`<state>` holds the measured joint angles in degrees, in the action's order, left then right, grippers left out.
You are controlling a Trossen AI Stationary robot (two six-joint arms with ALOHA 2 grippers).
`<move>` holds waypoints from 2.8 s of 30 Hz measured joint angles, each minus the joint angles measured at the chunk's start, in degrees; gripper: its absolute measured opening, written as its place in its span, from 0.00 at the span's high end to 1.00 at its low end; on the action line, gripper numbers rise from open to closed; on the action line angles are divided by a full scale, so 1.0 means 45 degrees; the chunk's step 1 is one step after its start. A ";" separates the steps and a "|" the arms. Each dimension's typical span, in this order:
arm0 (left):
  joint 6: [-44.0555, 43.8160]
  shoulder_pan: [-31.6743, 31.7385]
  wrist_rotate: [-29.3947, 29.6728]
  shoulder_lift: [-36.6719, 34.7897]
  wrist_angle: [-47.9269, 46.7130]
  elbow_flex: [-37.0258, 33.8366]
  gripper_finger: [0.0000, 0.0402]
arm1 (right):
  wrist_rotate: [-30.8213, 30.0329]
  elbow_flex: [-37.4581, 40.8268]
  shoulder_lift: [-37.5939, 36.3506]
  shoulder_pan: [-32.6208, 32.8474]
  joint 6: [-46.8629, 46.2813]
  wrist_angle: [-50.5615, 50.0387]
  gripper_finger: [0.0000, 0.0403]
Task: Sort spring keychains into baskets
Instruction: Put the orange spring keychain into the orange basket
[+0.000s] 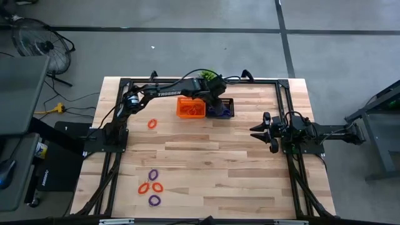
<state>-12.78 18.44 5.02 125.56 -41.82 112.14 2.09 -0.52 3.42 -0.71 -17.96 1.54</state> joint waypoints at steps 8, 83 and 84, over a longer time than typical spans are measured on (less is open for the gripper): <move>0.0200 -0.0108 -0.0021 0.0000 -0.1333 0.0000 0.60 | 0.0000 0.0001 0.0000 0.0000 0.0000 -0.0003 0.69; -0.3920 -0.0646 -0.0322 -0.9005 0.0189 -1.6825 0.70 | 0.0000 -0.0003 0.0000 -0.0004 0.0000 0.0000 0.69; -0.3920 -0.0646 -0.0362 -0.9000 0.0175 -1.6825 0.72 | 0.0000 0.0000 0.0000 0.0000 0.0000 -0.0004 0.69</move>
<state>-30.41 15.53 3.39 85.06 -41.04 36.42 2.09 -0.52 3.42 -0.71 -17.96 1.52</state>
